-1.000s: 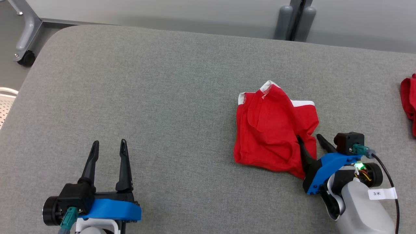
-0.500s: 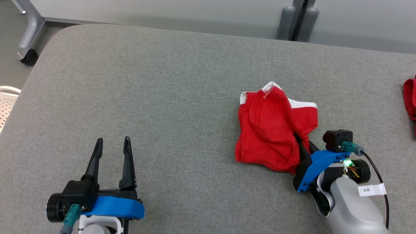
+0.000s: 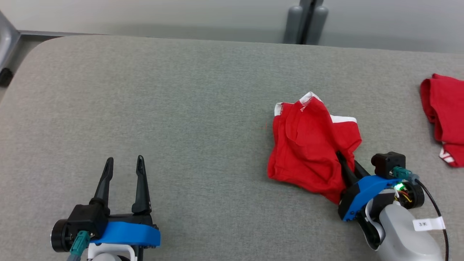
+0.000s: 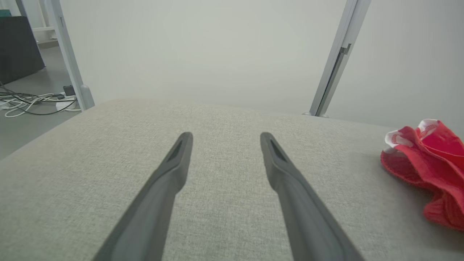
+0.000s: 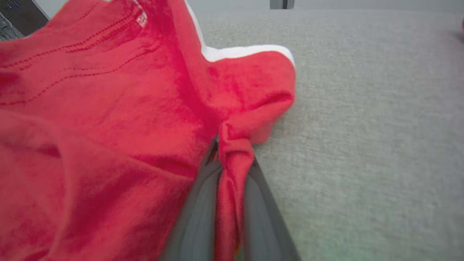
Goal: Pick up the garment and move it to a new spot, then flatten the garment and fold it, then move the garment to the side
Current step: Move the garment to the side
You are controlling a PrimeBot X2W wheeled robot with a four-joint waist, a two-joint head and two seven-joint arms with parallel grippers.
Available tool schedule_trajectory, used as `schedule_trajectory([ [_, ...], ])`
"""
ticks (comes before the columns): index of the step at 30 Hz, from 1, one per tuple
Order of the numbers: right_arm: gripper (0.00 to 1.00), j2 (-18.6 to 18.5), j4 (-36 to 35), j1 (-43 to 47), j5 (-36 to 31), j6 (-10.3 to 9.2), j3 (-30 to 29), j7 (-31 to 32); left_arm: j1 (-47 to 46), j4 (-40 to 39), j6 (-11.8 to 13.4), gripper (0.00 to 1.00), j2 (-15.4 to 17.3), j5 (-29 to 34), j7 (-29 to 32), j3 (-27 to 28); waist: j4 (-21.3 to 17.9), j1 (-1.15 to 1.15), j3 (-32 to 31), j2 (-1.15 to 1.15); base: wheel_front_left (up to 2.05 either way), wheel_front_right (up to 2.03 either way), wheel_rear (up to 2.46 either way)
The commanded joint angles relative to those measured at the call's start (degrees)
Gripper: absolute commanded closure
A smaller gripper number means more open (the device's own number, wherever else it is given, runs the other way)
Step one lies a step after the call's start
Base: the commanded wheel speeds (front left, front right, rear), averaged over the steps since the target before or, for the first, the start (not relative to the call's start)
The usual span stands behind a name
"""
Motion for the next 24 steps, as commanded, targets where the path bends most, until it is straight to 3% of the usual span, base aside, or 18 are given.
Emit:
schedule_trajectory([
  [1, 1.0, -1.59, -1.05, 1.91, 0.89, 0.0, 0.52, -0.53, -0.37, -0.39, -0.29, 0.0, -0.07, 0.04, -0.1, 0.08, -2.41, 0.0, -0.19, 0.0, 0.0, 0.0, 0.0],
  [13, 1.0, -8.45, -12.15, 9.5, 3.46, 0.0, 1.42, -0.92, -3.9, -2.21, -1.32, 0.0, 0.06, 2.57, -0.1, 0.81, -14.83, 0.0, 2.38, 0.0, 0.0, 0.0, 0.0],
  [24, 1.0, -12.49, -21.03, 7.54, 0.79, 0.01, 2.04, 2.24, -6.39, -2.45, -2.22, 0.0, 0.11, 3.53, -0.1, 1.31, -15.97, 0.0, 4.14, 0.0, 0.0, 0.0, 0.0],
])
